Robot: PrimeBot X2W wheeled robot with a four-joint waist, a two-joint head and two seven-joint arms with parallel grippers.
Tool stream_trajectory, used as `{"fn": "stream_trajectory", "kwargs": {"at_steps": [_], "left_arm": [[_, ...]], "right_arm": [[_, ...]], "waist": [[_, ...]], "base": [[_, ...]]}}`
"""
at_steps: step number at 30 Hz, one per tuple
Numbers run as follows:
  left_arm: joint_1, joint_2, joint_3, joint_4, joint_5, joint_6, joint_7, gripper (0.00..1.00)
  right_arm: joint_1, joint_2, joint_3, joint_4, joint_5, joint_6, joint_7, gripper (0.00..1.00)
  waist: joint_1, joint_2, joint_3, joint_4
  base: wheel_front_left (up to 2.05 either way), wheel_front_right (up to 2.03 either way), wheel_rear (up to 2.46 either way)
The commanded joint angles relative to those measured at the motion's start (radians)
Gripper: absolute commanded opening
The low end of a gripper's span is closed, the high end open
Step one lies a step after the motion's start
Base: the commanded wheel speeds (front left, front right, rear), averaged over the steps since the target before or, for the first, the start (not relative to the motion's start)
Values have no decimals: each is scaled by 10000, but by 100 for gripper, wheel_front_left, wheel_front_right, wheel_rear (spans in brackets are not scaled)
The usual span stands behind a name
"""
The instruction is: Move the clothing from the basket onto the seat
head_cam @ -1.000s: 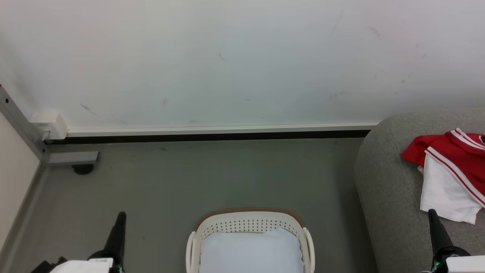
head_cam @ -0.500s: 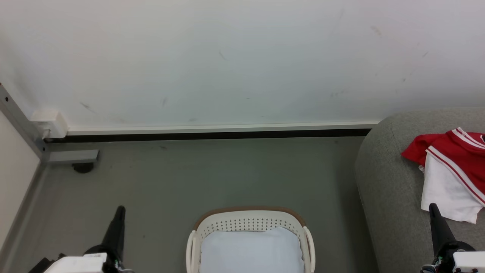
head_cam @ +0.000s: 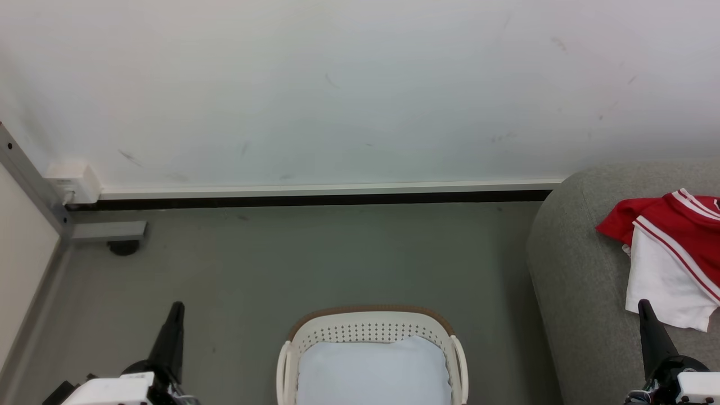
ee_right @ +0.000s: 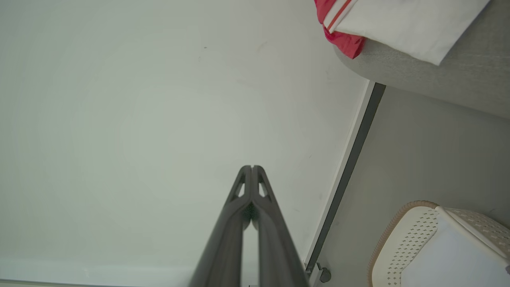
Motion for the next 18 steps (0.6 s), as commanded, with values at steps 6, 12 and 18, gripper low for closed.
{"fn": "stream_trajectory", "kwargs": {"at_steps": [6, 12, 18], "left_arm": [[-96, 73, 32, 4, -126, -62, 41, 0], [-96, 73, 31, 4, -127, -62, 39, 0], [-95, 73, 31, 3, -126, -60, 40, 0]], "right_arm": [[-123, -70, -36, -43, 17, -22, 28, 0], [-122, -70, -36, -43, 17, -21, 28, 0], [-122, -69, -36, -42, 17, -21, 28, 0]], "waist": [[0, -1, 0, 0], [0, -1, 0, 0], [0, -1, 0, 0]], "base": [[0, 0, 0], [0, 0, 0], [0, 0, 0]]}}
